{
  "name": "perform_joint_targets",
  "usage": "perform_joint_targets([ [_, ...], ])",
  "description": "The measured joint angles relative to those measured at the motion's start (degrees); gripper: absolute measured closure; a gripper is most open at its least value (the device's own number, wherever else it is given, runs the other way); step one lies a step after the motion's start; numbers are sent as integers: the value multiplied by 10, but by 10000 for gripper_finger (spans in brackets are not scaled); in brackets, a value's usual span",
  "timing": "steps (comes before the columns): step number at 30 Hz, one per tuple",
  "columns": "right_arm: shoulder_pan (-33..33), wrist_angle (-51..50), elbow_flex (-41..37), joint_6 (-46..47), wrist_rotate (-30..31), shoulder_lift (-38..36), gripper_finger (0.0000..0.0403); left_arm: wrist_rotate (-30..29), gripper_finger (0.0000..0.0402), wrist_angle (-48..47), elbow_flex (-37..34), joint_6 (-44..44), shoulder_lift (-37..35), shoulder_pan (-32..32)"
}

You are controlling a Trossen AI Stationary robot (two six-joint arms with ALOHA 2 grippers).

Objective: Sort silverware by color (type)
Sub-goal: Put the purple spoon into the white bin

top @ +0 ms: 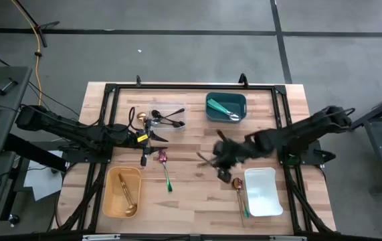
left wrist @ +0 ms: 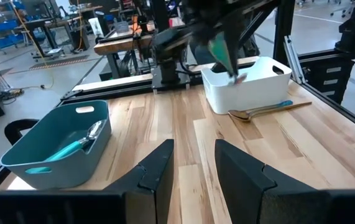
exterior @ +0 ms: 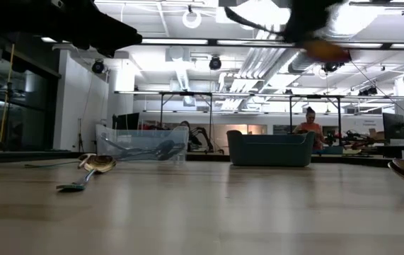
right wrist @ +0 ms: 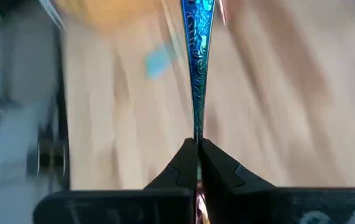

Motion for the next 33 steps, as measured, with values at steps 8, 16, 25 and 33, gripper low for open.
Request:
perform_joint_targets([
  [8, 175, -367, 94, 409, 1, 4, 403, 0, 291, 0, 0, 0, 0, 0],
  [16, 284, -374, 38, 695, -64, 6, 403, 0, 291, 0, 0, 0, 0, 0],
  [25, 301, -320, -27, 733, -126, 6, 403, 1, 291, -1, 0, 0, 0, 0],
  [33, 277, -215, -103, 684, -141, 6, 403, 1, 291, -1, 0, -2, 0, 0],
])
